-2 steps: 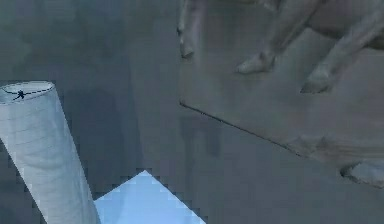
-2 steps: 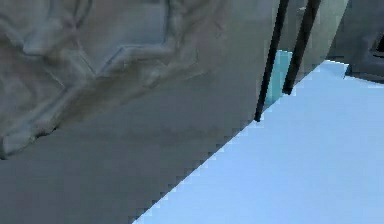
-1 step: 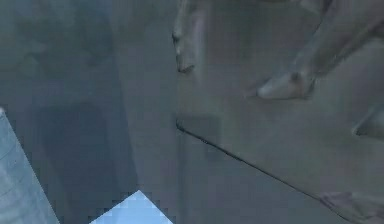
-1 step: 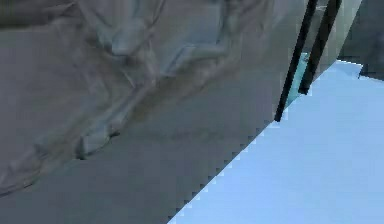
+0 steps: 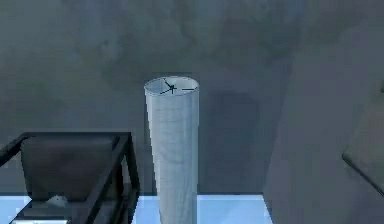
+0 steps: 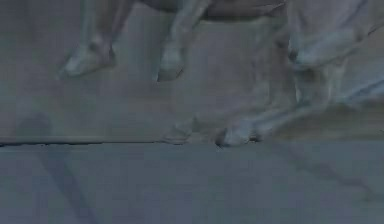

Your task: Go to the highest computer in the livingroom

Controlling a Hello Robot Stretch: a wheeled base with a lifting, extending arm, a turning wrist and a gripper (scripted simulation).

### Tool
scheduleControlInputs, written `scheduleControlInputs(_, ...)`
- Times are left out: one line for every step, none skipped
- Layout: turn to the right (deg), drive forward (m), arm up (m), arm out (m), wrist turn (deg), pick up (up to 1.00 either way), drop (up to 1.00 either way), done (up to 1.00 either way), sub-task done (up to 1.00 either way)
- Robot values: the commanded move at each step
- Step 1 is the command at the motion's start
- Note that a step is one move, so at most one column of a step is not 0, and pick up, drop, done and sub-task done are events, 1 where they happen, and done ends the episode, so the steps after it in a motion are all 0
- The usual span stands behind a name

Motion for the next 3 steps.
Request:
scheduleControlInputs(-45.0, 0.0, 0.0, 0.0, 0.0, 0.0, 0.0, 0.0, 0.0)
scheduleControlInputs(-45.0, 0.0, 0.0, 0.0, 0.0, 0.0, 0.0, 0.0, 0.0)
scheduleControlInputs(-45.0, 0.0, 0.0, 0.0, 0.0, 0.0, 0.0, 0.0, 0.0)
